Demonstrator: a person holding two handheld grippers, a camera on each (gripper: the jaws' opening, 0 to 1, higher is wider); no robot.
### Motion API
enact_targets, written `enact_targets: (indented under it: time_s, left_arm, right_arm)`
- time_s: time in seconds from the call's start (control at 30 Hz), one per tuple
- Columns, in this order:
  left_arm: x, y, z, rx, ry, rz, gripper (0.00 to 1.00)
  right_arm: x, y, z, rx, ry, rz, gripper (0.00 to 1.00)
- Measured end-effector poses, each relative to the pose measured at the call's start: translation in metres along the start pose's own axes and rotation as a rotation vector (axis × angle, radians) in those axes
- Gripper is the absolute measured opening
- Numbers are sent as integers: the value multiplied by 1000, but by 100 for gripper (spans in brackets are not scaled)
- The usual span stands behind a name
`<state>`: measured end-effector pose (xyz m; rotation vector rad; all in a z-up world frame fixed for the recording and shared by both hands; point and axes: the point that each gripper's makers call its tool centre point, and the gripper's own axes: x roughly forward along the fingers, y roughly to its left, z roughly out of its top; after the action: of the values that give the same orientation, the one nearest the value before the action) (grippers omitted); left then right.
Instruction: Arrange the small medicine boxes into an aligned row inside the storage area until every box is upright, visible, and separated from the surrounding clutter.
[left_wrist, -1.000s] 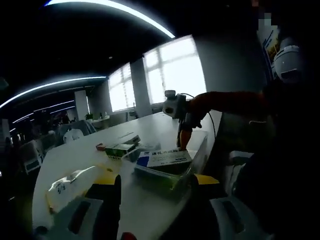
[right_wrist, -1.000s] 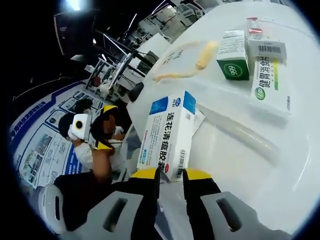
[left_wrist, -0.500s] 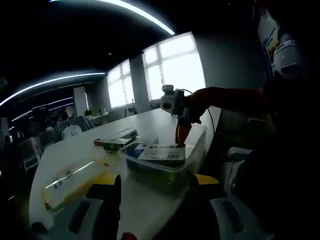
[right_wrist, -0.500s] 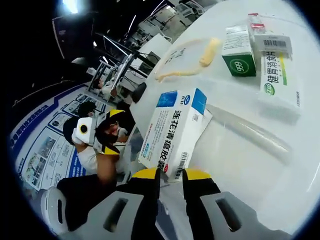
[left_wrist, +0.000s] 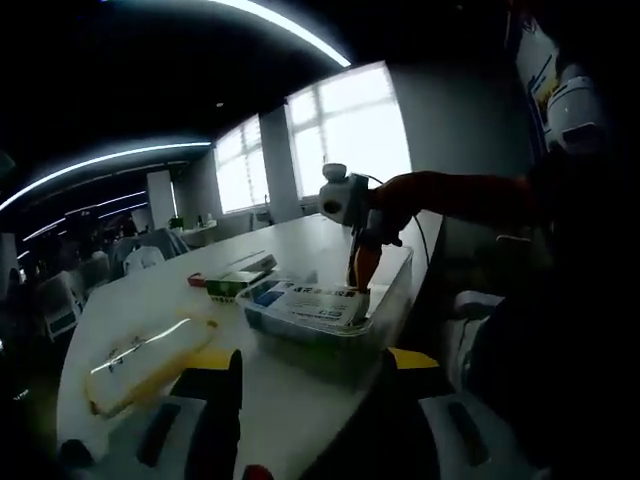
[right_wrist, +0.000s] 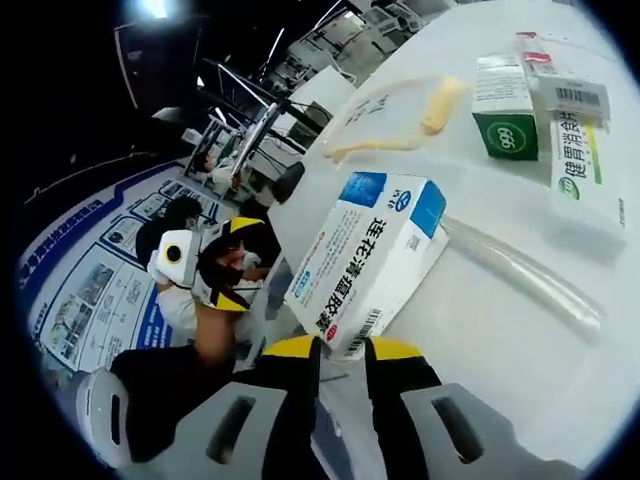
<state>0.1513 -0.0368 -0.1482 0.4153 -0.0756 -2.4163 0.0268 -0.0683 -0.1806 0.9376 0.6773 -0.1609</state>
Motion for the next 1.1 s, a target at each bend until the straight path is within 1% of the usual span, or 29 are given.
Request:
enact_targets:
  time_s: [0.17, 0.27, 0.33, 0.4, 0.47, 0.63, 0.8, 0.93, 1.03, 1.1]
  left_arm:
    - [0, 1, -3, -3, 5, 0, 57]
    - [-1, 1, -5, -4, 10, 2, 57]
    - [-1, 2, -5, -5, 11, 2, 57]
    - [-1, 2, -6, -7, 10, 2, 56]
    - [-1, 1, -7, -8, 15, 1, 56]
    - [-1, 1, -9, -8, 20, -1, 56]
    - [-1, 2, -9, -20, 14, 1, 56]
    - [0, 1, -5, -20, 5, -1, 56]
    - [1, 1, -5, -18, 7, -1, 56]
    - [1, 1, -6, -20, 7, -2, 56]
  right_arm:
    - [3, 2, 2, -47, 4, -19, 18]
    - [5, 3, 4, -58, 7, -21, 18]
    - [9, 8, -1, -64, 10, -19, 18]
    - [12, 12, -3, -97, 15, -12, 18]
    - [15, 14, -6, -102, 23, -25, 19]
    - [13, 11, -3, -127, 22, -33, 19]
    - [17, 9, -7, -152, 38, -38, 21]
    - [17, 11, -9, -158, 39, -38, 21]
    - [16, 12, -9, -163, 33, -38, 22]
    - [14, 12, -7, -172, 25, -35, 25]
